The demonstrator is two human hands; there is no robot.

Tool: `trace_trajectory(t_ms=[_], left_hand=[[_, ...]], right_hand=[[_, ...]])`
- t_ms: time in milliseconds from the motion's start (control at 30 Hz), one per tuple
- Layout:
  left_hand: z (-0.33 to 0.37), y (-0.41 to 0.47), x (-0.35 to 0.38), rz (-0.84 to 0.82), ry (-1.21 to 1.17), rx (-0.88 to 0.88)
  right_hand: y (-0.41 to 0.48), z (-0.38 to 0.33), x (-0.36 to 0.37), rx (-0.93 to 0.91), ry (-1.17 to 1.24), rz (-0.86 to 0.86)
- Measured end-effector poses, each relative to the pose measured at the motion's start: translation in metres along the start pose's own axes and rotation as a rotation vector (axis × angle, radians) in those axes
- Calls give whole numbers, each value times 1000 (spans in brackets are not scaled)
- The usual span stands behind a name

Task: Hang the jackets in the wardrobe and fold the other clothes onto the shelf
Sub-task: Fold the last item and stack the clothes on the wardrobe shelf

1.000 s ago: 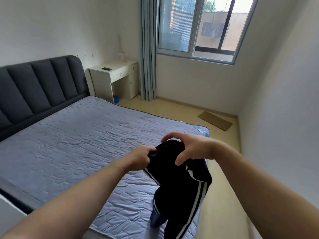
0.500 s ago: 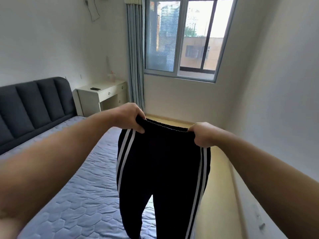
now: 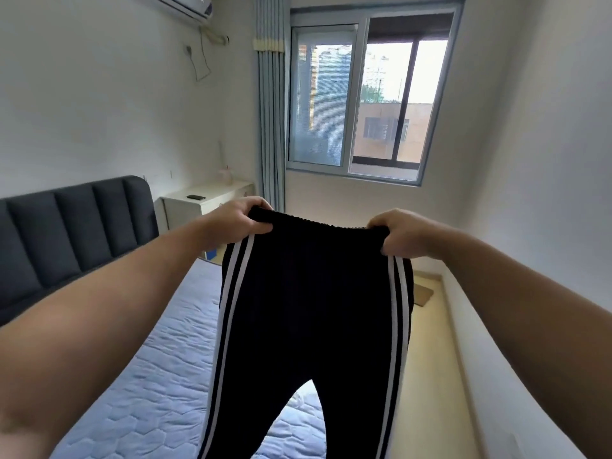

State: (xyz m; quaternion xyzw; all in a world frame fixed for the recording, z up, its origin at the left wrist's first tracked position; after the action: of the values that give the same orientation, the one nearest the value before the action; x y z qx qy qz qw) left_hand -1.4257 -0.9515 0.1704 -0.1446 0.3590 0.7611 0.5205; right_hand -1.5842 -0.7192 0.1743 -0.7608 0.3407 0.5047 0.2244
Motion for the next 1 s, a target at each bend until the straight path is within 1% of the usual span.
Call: trace_trajectory(t_ms=[100,167,200,267,300,333,367,433,533,600,667,767,833,900,933,1000], left_hand=[[-9,-2,-2,121,-105,-66],[-15,-2,2,155,-130,-142],[-18,-2,5,171,-147,-179],[-18,0,10,207,-134,-217],[-15,0,13,227,-108,-223],[-12,1,16,250,-81,-217],[-7,1,20,269,-58,-198],[6,2,32,285,-38,-129],[29,4,50,280,-30,11],[48,4,56,288,-6,120],[62,4,64,275,-1,189],[64,4,71,250,-105,170],[64,1,80,156,-131,154],[68,-2,89,60,-97,184],[70,-3,93,36,-60,204],[70,-3,94,53,-6,217]], right_hand=[[4,3,3,49,153,-61],[6,7,10,106,192,-136],[8,8,12,123,198,-135],[13,8,7,140,232,-29],[16,9,3,167,296,34],[17,11,1,212,393,67],[17,12,3,262,506,58],[16,4,14,303,708,-48],[13,-21,28,226,836,-232],[11,-31,32,180,877,-285],[12,-31,32,184,925,-295],[11,-25,35,232,1009,-374],[8,-24,37,207,940,-403],[6,-24,37,175,858,-386],[5,-25,37,168,838,-373],[2,-27,37,157,811,-365]])
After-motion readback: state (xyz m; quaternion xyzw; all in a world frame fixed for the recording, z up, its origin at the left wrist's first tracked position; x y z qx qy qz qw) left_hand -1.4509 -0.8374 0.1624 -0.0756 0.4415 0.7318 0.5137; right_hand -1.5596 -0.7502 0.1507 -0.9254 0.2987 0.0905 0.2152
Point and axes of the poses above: each hand's wrist, its own y-axis towards the middle knuckle, its own x-axis out of the palm, z = x × y, the point moved 10 cm from there along y, towards the middle knuckle, and after that the axes turned 13 degrees about x, right-handed, at the moved point
